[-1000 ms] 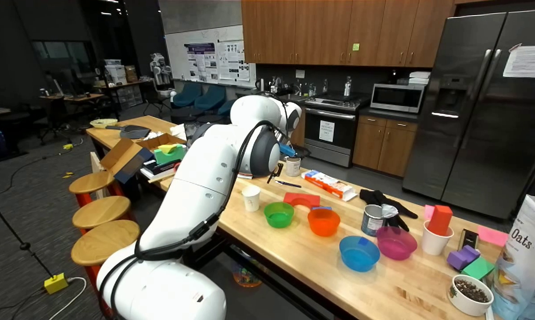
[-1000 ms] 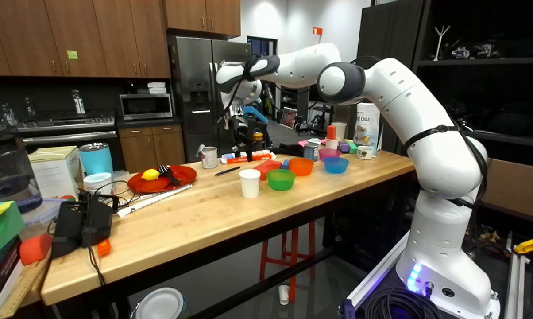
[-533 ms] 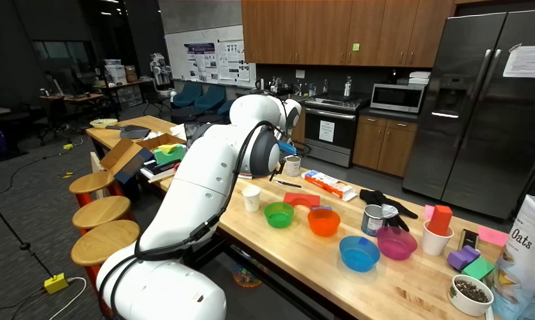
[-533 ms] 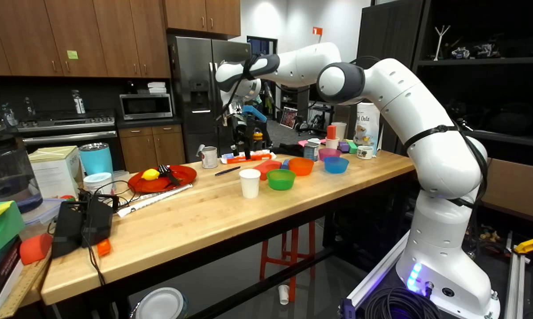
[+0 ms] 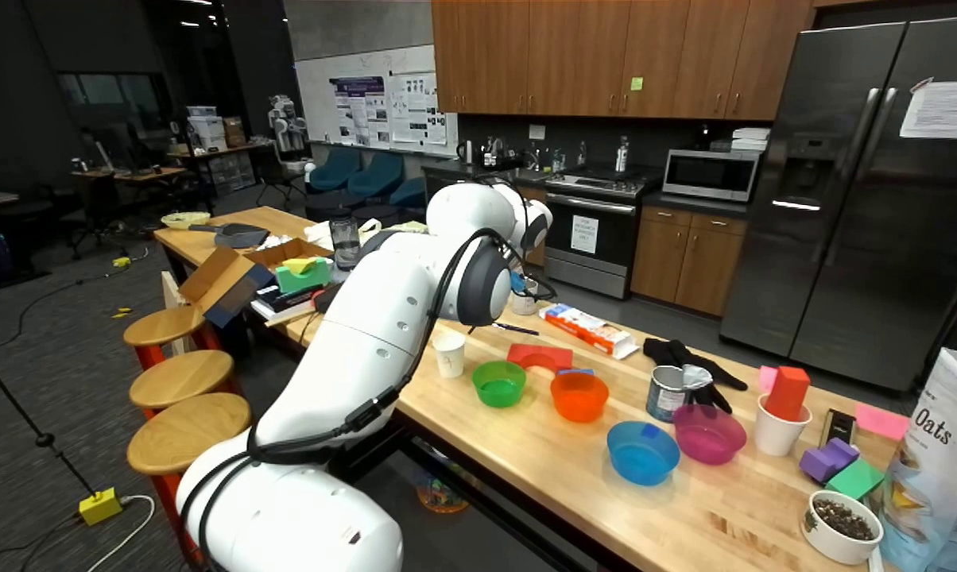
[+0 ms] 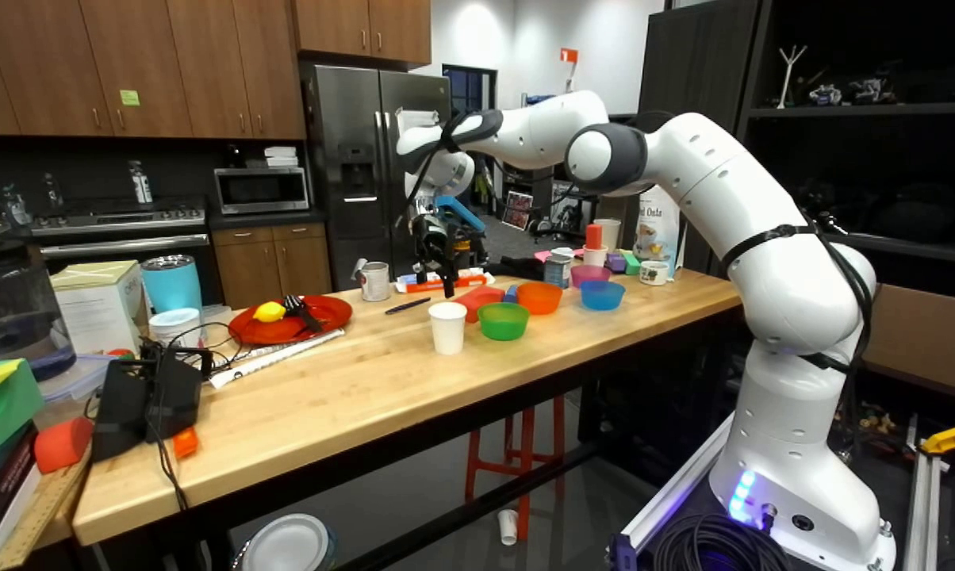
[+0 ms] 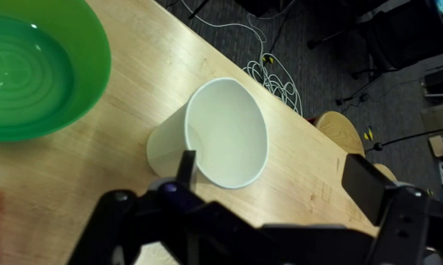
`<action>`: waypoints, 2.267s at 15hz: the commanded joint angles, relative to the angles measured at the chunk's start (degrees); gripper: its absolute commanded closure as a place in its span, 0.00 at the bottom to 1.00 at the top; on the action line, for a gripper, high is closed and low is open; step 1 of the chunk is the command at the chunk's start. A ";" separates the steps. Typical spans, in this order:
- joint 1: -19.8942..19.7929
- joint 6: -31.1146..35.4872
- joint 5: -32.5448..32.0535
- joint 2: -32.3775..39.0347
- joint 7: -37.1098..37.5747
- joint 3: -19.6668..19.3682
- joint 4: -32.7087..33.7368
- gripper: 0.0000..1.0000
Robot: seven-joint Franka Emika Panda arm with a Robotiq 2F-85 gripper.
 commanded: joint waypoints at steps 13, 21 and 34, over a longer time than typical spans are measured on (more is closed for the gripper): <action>-2.54 -0.02 15.86 2.35 24.33 -1.52 -4.06 0.00; -2.25 8.94 22.30 -3.91 32.07 -5.08 -13.49 0.00; 0.26 13.24 23.32 -17.23 37.38 -7.04 -28.49 0.00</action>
